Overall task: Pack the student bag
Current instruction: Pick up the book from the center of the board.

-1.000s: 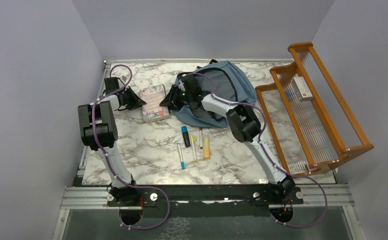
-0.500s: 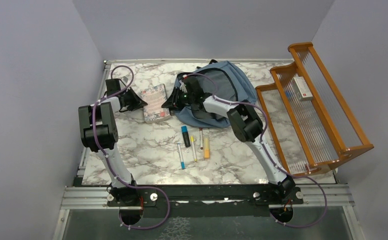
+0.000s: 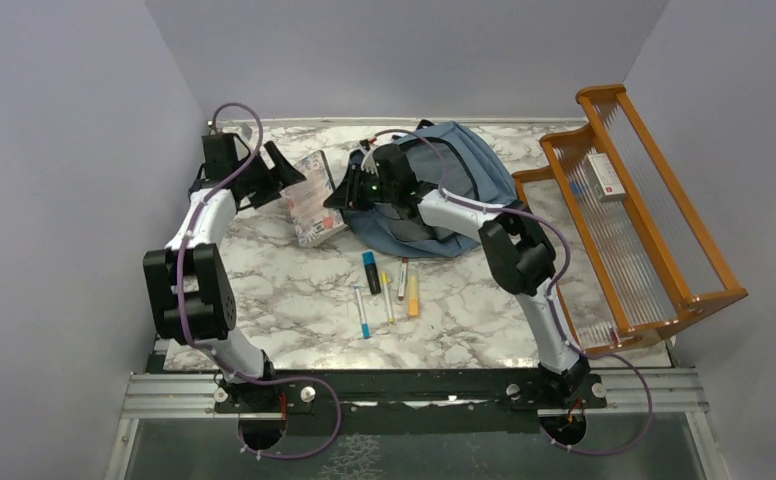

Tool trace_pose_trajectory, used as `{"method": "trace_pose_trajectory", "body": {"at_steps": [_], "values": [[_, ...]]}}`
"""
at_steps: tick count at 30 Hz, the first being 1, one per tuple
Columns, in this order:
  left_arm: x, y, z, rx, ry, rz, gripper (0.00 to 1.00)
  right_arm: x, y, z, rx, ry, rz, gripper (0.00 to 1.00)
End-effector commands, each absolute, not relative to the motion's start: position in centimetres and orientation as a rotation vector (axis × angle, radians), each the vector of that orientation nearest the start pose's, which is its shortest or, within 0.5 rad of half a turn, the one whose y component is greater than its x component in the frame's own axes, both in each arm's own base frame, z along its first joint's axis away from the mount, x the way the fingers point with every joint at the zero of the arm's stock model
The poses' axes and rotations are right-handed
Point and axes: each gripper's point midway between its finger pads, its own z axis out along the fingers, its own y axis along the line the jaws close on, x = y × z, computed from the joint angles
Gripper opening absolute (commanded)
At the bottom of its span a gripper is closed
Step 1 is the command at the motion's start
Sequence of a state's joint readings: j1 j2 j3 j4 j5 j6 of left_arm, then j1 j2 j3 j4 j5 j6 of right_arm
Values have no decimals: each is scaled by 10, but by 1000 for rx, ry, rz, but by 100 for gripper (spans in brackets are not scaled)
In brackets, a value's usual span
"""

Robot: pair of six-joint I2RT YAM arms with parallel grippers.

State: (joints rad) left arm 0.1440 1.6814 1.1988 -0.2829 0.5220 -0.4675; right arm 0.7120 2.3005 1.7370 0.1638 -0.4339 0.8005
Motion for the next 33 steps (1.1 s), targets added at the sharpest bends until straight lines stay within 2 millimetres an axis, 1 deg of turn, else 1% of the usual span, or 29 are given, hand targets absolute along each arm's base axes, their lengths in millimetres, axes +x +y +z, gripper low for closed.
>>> {"method": "trace_pose_trajectory", "body": {"at_steps": [1, 2, 3, 4, 6, 8, 10, 12, 14, 16, 18, 19, 20, 22, 25, 29, 33], "values": [[438, -26, 213, -389, 2125, -646, 86, 416, 482, 214, -318, 1922, 1337, 1], [436, -25, 227, -367, 2091, -629, 87, 414, 478, 222, -325, 1907, 1320, 0], [435, -24, 235, -351, 2071, -621, 88, 414, 474, 230, -331, 1887, 1301, 0], [434, -26, 249, -313, 2035, -617, 88, 412, 469, 235, -340, 1874, 1279, 1], [431, -32, 269, -226, 1977, -638, 89, 409, 457, 245, -349, 1853, 1253, 0], [428, -41, 286, -134, 1929, -676, 89, 403, 441, 255, -371, 1831, 1274, 1], [425, -52, 301, -49, 1882, -715, 90, 398, 421, 261, -388, 1818, 1286, 0], [420, -72, 311, 54, 1836, -783, 91, 394, 400, 267, -450, 1799, 1279, 0], [416, -102, 319, 175, 1800, -825, 91, 387, 379, 276, -544, 1779, 1264, 0], [411, -132, 325, 307, 1772, -831, 91, 384, 357, 283, -600, 1781, 1221, 0], [406, -150, 335, 412, 1742, -852, 93, 385, 331, 287, -618, 1798, 1157, 0], [402, -157, 341, 465, 1721, -887, 93, 380, 323, 288, -641, 1808, 1137, 1], [398, -162, 347, 514, 1699, -919, 94, 377, 312, 289, -660, 1817, 1114, 1], [394, -170, 354, 587, 1665, -968, 94, 368, 296, 290, -705, 1831, 1055, 1], [388, -179, 358, 677, 1631, -1036, 97, 350, 281, 289, -799, 1846, 982, 1], [377, -190, 362, 775, 1588, -1060, 99, 322, 270, 286, -946, 1861, 968, 0], [365, -196, 362, 850, 1561, -1020, 99, 290, 269, 296, -1061, 1814, 1059, 0]]}}
